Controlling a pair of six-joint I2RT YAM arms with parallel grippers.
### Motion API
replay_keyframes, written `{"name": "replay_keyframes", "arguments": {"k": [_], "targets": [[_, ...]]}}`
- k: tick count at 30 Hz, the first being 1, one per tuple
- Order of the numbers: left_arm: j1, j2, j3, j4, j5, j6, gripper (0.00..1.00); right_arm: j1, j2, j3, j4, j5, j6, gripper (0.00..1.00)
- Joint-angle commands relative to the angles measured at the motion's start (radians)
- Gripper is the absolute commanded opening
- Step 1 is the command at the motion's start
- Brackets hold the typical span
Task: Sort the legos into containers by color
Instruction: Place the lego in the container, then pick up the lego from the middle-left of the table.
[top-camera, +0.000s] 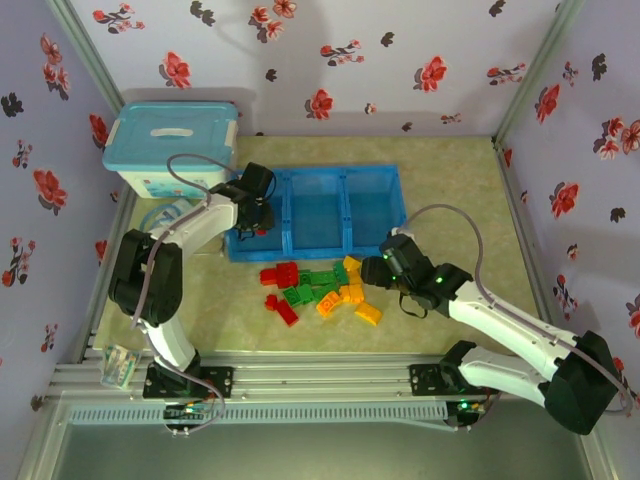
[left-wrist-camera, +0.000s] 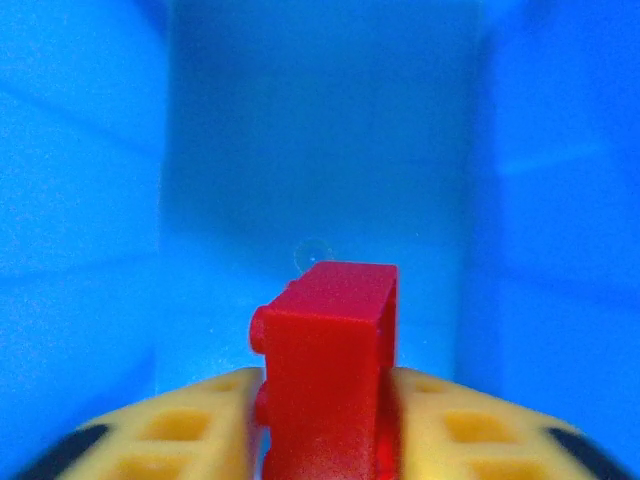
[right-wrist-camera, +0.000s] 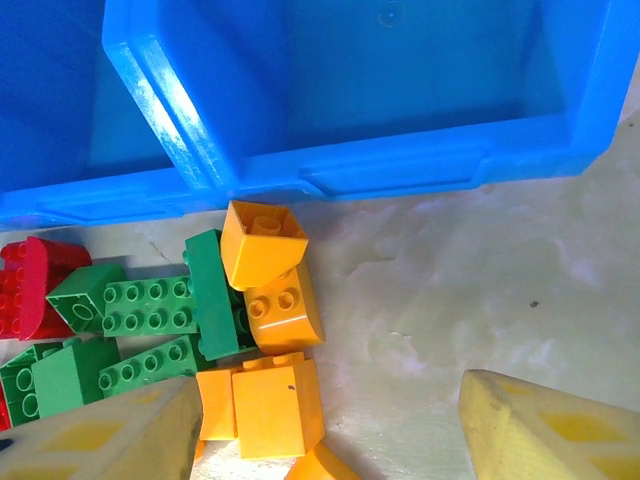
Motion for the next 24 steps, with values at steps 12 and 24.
{"name": "replay_keyframes", "arguments": {"k": [12, 24], "targets": [[-0.196, -0.524, 0.077, -0.213, -0.162, 0.007, 0.85, 0.046, -0.007, 0.085, -0.064, 0.069, -0.007, 0.69], [-0.348, -0.846, -0.521, -0.143, -0.07, -0.275, 0.72, 0.1, 0.106, 0.192, -0.097, 0.095, -0.035, 0.68]]}}
